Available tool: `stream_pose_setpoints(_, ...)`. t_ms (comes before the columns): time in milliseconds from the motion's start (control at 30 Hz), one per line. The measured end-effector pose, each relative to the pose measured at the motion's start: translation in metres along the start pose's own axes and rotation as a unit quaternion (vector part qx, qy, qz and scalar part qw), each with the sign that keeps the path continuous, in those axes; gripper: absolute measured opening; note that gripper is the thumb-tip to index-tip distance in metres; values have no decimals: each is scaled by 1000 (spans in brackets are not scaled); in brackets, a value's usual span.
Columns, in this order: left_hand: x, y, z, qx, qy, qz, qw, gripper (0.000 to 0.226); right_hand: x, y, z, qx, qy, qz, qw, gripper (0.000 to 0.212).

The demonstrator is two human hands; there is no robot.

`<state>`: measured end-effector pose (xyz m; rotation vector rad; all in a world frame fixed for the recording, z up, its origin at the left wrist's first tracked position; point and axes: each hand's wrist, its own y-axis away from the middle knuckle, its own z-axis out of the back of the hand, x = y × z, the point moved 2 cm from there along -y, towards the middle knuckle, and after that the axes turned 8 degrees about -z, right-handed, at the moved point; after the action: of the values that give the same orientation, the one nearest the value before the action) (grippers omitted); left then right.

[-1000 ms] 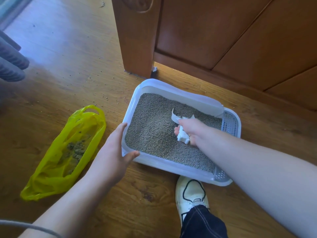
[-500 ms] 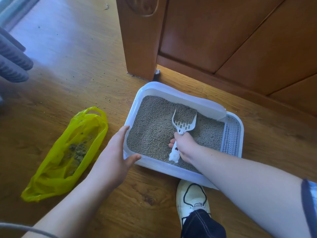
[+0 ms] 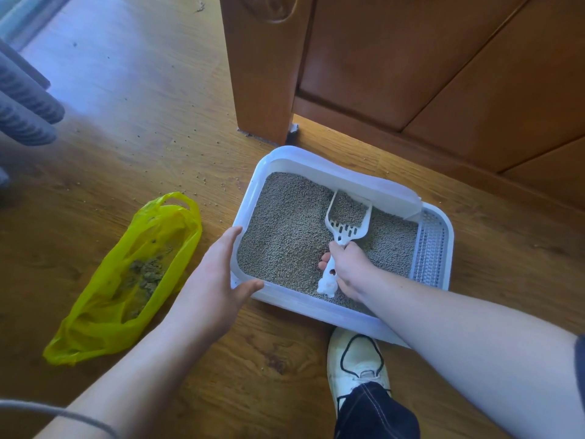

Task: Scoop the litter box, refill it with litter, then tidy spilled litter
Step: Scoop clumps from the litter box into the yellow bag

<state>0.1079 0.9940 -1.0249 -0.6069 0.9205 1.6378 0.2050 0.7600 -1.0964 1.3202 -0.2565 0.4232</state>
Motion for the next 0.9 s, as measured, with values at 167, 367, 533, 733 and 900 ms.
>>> stream_pose_setpoints(167,-1,0,0,-1,-2,-1,1000,96,3,3,-3,16,-22,-14,1000,19)
stream_pose_setpoints(367,-2,0,1,2,-4,-1,1000,95,0,5,4,7,21,8,1000,22)
stream_pose_setpoints(533,-5,1,2,3,-3,-1,1000,94,0,17,14,4,213,91,973,11)
stream_pose_setpoints(733,-6,3,2,3,1,2,1000,93,-4,32,29,27,314,177,933,12)
stream_pose_setpoints(900,-7,3,0,4,0,4,1000,94,-2,40,33,60,309,191,930,12)
